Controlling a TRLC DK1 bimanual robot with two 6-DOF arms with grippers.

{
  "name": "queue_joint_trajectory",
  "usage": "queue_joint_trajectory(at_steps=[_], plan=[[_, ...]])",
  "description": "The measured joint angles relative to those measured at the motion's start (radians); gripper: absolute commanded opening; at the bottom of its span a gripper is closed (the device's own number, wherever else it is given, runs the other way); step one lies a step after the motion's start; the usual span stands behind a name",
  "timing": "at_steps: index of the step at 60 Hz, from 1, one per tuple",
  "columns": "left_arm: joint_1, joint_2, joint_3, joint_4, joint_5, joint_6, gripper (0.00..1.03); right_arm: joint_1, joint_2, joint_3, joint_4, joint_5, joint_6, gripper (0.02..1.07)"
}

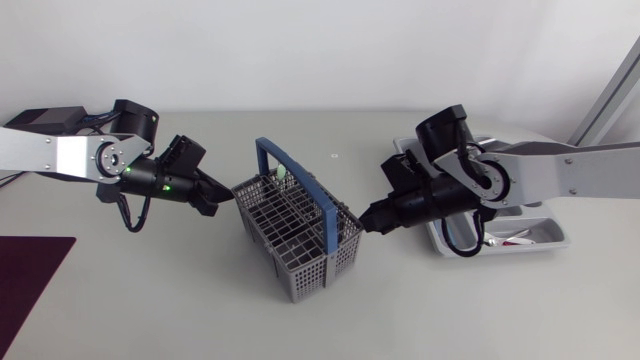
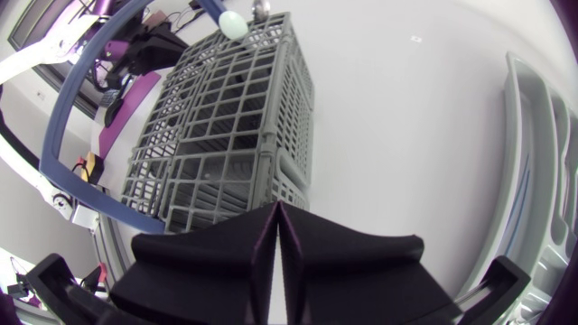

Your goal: Unload the cutlery basket into the drawer organizer.

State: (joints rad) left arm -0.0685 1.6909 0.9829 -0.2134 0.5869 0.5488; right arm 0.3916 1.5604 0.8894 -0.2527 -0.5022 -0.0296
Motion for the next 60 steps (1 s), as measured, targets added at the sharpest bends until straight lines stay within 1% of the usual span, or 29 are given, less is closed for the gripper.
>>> queue_joint_trajectory(at_steps=[12,25,30,35,43,50,60], plan=[[-0.035,0.084,0.084,0.006,0.006,-0.039,0.19,0.057,-0.039,-0.009,-0.03,-0.067,0.0,0.1],[-0.08,0.137,0.169,0.014,0.0,-0.082,0.19,0.124,-0.044,-0.022,-0.042,-0.079,0.0,0.1],[-0.092,0.14,0.179,0.013,0.007,-0.083,0.19,0.12,-0.056,-0.025,-0.05,-0.081,0.0,0.1],[-0.09,0.139,0.179,0.006,0.015,-0.082,0.19,0.081,-0.077,-0.025,-0.056,-0.081,0.0,0.1],[-0.046,0.103,0.173,-0.061,0.015,-0.068,0.19,0.0,-0.096,-0.02,-0.044,-0.078,0.0,0.1],[-0.003,-0.014,0.117,-0.124,0.014,-0.02,0.19,-0.048,-0.092,-0.009,-0.022,-0.077,-0.001,0.1],[-0.002,-0.224,0.032,-0.266,0.016,0.071,0.19,-0.074,-0.043,0.045,0.013,-0.073,-0.001,0.1]])
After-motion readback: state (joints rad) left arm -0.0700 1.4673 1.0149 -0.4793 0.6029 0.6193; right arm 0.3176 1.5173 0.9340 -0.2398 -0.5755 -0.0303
